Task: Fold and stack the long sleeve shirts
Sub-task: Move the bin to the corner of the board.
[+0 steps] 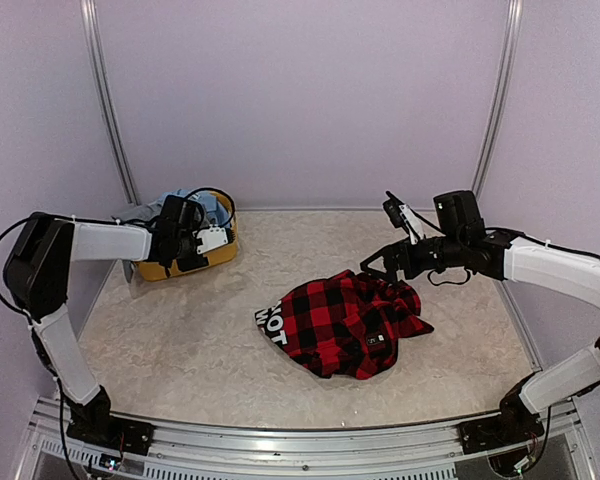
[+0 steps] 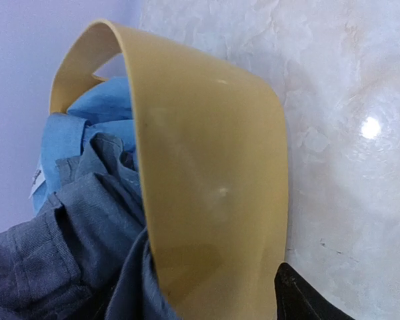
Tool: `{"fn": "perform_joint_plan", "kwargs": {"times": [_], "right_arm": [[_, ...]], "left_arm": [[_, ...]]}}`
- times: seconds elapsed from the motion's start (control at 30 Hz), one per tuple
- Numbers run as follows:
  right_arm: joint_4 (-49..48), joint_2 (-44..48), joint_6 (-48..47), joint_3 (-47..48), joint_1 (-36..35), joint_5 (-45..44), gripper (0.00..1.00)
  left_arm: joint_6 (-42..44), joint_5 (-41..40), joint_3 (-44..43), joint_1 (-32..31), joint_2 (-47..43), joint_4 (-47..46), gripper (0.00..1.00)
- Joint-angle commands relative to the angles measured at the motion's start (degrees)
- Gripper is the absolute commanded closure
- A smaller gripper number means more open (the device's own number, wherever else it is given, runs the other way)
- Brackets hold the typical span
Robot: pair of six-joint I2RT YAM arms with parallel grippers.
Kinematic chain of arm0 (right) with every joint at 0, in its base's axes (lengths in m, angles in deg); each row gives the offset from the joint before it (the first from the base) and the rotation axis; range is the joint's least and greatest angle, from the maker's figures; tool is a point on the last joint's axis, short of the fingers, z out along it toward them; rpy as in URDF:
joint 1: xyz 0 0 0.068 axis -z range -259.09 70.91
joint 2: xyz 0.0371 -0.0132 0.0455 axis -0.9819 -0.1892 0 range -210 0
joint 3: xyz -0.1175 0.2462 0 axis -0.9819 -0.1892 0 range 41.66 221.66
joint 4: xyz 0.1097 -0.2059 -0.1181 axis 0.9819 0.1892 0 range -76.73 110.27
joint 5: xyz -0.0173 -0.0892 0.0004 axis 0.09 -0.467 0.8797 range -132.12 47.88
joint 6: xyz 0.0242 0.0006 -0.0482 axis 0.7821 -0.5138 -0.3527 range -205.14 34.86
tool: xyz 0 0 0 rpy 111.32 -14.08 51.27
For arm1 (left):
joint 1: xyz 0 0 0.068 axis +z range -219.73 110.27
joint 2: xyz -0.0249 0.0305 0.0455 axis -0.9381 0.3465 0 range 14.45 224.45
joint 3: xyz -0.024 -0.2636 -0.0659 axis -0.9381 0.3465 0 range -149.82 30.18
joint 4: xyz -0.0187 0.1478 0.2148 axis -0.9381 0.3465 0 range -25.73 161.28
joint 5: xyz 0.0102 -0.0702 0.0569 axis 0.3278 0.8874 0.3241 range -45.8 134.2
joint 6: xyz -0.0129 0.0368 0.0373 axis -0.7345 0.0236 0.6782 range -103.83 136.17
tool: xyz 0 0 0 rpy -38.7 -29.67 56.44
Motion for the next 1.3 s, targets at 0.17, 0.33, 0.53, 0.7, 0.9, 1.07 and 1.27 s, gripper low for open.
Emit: {"fn": "perform_joint_plan", "kwargs": {"times": [0.17,0.33,0.53,0.7,0.9,1.07,1.27], "right_arm": [[-3.7,-2.0,1.5,-1.0,-0.1,2.2,0.07],[-4.0,-2.6,1.6,-0.8,0.0,2.9,0.07],[-5.1,-2.5,2.1,-1.5,-0.1,3.5,0.08],[-5.0,-3.3,2.1,-0.3,-0.1,4.9,0.08],[-5.9,-2.6,2.3,-1.3,-0.1,5.7,0.08],[-7.4,-2.4,2.6,-3.2,-0.1,6.4,0.08],[-8.1,-0.8,3.2,-5.5,0.0,6.3,0.08]], "left_arm": [[-19.6,0.7,11.9,-9.7,-22.4,-0.2,0.16],[-29.9,4.9,11.9,-13.3,-25.6,16.1,0.11],[-35.5,8.1,12.7,-7.9,-25.1,22.3,0.13],[-35.5,6.9,12.1,-1.4,-18.7,21.9,0.14],[-36.6,4.0,8.0,7.2,-8.7,19.9,0.18],[-37.3,-3.5,4.3,10.2,-3.3,15.6,0.18],[-37.2,-6.2,-2.4,12.2,3.0,10.8,0.18]]}}
